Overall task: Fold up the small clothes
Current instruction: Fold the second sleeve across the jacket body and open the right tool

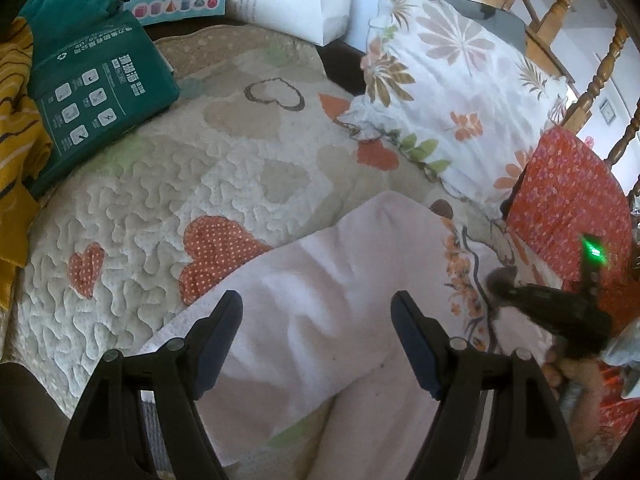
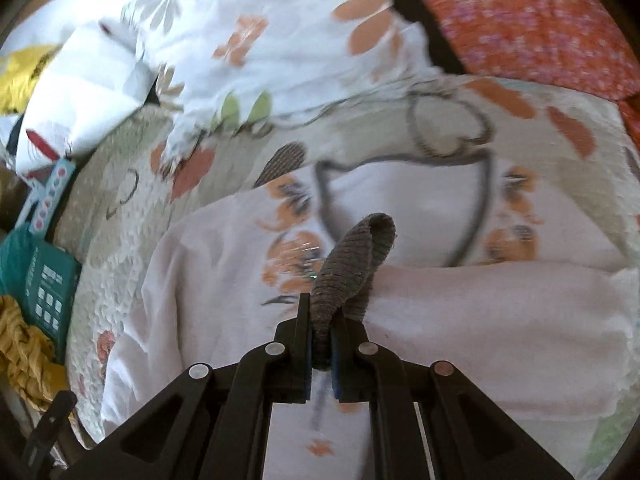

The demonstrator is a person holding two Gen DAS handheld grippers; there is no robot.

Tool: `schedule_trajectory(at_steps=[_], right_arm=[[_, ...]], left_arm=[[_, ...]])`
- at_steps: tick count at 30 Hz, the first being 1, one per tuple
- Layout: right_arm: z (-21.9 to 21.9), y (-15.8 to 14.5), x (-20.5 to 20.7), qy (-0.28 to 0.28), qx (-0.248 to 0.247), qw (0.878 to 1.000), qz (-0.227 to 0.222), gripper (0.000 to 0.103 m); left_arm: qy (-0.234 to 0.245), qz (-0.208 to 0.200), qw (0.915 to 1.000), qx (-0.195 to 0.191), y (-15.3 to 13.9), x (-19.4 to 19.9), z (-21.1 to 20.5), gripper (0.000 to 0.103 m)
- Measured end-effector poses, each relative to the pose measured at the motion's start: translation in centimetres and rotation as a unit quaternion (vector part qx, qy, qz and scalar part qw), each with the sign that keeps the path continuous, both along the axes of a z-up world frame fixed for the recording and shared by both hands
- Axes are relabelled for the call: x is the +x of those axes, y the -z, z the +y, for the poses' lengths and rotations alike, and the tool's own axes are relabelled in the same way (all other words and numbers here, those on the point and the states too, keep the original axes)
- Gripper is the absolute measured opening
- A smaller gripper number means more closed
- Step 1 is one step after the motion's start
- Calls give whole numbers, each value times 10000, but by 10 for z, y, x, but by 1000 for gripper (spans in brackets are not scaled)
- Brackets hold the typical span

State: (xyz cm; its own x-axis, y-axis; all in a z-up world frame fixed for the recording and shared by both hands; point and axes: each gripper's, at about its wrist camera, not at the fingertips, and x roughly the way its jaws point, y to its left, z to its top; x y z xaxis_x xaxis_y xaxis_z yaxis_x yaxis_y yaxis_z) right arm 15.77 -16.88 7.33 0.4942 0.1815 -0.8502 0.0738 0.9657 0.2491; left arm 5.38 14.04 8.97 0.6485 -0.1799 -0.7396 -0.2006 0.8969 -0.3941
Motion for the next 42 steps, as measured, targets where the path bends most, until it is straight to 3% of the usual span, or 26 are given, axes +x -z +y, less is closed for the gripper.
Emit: schedule_trajectory(at_steps=[6,22,31,35,39,42], right_arm=[[40,25,22,-206,-79,9996,155,7],[114,48,49,-673,-148,9973,261,8],[144,34,44,-1038,-426,9937,2,8],[163,37,44,-1346,-304,9903,156,14],[166,17,35,-1449,38,9894,-15,14],[169,-5,23,-1600,29,9868,-229,14]], left_arm=[[-81,-19,9999,-64,-2,5,7,76],[-509,144,9982,-277,5,10,32,76],[-674,165,9972,-295,6,7,45,76],[-782,152,9965,-259,6,6,55,76],[-1203,143,9916,-452,7,-2,86,76],[-1602,132,9850,-625,7,-13,116,76]])
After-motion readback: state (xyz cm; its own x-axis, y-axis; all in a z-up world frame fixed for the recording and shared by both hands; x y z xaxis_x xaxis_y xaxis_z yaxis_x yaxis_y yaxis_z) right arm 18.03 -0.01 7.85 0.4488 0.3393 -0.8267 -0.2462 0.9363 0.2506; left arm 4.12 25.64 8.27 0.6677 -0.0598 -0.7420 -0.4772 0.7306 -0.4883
